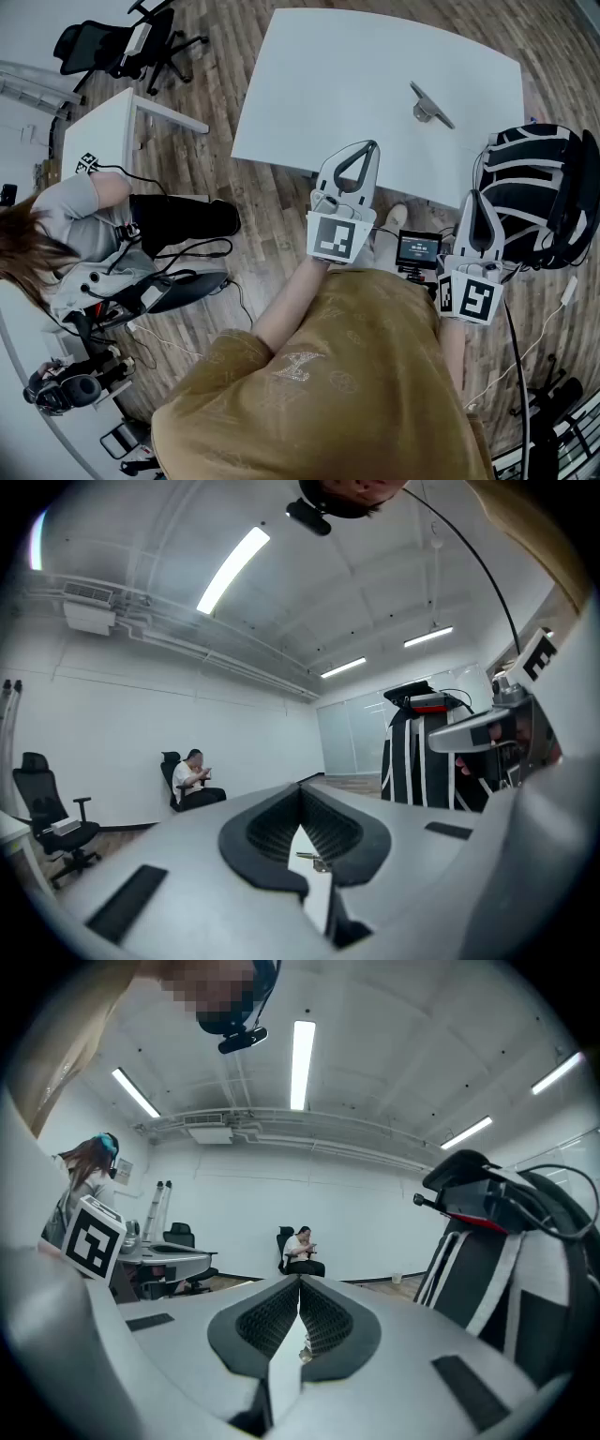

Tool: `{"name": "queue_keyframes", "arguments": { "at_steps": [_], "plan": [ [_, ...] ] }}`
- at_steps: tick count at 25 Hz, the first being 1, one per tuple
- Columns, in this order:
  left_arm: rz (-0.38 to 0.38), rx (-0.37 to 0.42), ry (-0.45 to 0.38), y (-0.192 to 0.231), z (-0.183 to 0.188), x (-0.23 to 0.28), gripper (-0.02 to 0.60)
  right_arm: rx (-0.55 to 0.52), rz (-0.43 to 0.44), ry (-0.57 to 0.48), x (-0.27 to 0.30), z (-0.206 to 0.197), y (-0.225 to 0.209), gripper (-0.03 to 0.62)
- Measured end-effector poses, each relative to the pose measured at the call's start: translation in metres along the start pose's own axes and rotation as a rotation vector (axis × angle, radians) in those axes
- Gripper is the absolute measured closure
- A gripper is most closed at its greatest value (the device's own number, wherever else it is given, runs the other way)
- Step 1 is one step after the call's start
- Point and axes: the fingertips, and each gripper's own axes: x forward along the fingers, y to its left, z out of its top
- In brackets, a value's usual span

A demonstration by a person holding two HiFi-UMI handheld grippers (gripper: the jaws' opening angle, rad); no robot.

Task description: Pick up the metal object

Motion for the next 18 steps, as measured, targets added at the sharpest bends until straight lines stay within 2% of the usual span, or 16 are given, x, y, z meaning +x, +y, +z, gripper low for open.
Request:
{"name": "queue_keyframes", "arguments": {
  "at_steps": [10,18],
  "plan": [
    [0.035,0.001,0.004,0.016,0.001,0.043,0.575,0.005,0.09,-0.018,0.063,0.002,-0.011,0.586],
    [0.057,-0.012,0.024,0.021,-0.001,0.084,0.575,0.021,0.126,-0.004,0.1,-0.002,-0.031,0.586]
  ]
}}
